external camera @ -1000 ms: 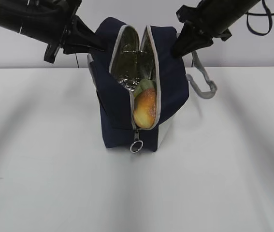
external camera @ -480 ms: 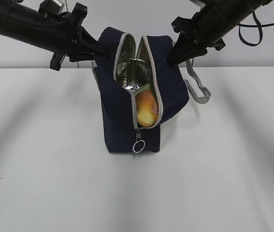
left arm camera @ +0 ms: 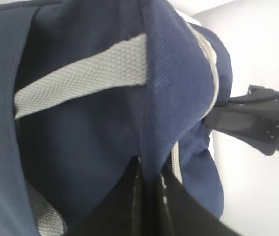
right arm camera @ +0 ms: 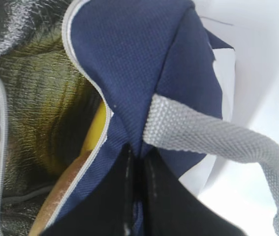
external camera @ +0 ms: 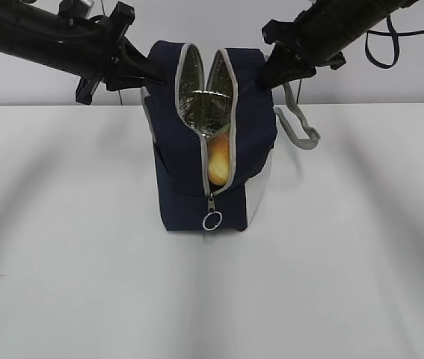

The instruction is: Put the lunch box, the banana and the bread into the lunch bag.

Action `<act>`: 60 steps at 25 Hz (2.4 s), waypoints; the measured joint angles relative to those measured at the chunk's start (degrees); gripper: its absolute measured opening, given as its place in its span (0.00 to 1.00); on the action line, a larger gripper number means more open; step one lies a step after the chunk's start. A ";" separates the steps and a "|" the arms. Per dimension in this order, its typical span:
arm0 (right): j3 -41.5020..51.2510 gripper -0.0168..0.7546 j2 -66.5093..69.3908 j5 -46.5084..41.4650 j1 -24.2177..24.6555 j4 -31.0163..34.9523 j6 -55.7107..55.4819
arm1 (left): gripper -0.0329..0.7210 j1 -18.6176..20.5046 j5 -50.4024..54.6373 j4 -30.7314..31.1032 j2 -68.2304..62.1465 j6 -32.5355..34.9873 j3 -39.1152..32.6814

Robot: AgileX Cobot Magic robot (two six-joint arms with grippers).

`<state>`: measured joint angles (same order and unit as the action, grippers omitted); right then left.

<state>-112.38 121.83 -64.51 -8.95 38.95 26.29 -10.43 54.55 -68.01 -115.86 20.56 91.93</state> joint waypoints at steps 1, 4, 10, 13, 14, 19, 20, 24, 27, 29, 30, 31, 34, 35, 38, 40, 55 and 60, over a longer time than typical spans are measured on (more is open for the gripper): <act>0.00 0.03 0.00 0.00 0.00 0.09 0.32 | 0.04 0.00 -0.11 -0.17 0.00 0.11 0.00; 0.00 0.03 0.00 -0.20 0.00 0.22 1.42 | 0.04 0.00 -0.33 -0.30 0.00 0.20 0.00; 0.00 0.04 0.00 0.07 0.00 0.31 1.78 | 0.05 0.00 -0.09 -0.53 0.00 0.24 0.00; 0.00 0.10 0.25 1.53 0.00 2.10 1.78 | 0.06 0.00 0.36 -0.53 0.00 0.33 0.00; 0.00 0.13 0.25 2.42 0.00 3.51 1.78 | 0.07 0.00 0.61 -0.53 0.00 0.33 0.00; 0.00 0.38 0.33 3.53 0.00 8.00 1.78 | 0.13 0.00 1.39 -0.53 0.00 0.33 0.00; 0.00 0.42 0.33 3.43 0.00 8.14 1.78 | 0.15 0.00 1.47 -0.56 0.00 0.33 0.00; 0.00 0.50 0.33 2.60 0.00 8.37 2.21 | 0.28 0.00 2.59 -0.78 0.00 0.33 0.00; -0.31 0.51 0.33 1.39 0.04 7.22 2.45 | 0.42 0.00 4.32 -0.79 0.00 0.33 0.00; -1.97 0.51 0.33 -0.05 0.04 4.02 2.59 | 0.47 0.00 5.61 -0.89 0.00 0.33 0.00; -3.12 0.51 0.33 -1.05 0.04 2.56 2.63 | 0.48 0.00 6.29 -0.89 0.00 0.33 0.00; -4.22 0.51 0.33 -2.03 0.04 0.83 2.63 | 0.49 0.00 7.13 -0.89 0.00 0.33 0.00; -8.10 0.51 0.33 -5.02 0.04 -2.54 2.72 | 0.50 0.64 8.98 -0.45 0.00 0.44 0.00; -9.07 0.51 0.33 -5.52 0.04 -2.98 2.72 | 0.50 0.88 9.57 0.19 0.00 0.56 0.00; -10.18 0.51 -1.15 -5.89 0.04 -3.64 2.85 | 0.51 1.53 10.32 3.88 0.61 0.65 0.00; -10.31 0.51 -2.57 -5.98 0.04 -4.14 3.00 | 0.51 1.95 11.12 6.59 2.44 0.65 0.00; 7.89 0.51 -20.46 -4.93 0.04 -6.20 2.27 | 0.51 1.98 15.15 16.90 16.21 0.16 0.00; 28.32 0.51 -32.95 7.27 0.04 0.34 10.22 | 0.51 1.98 15.60 18.84 18.84 -1.09 0.00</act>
<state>-84.06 88.88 -57.24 -8.90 39.29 36.52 -8.45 70.16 -49.16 -97.02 19.47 91.93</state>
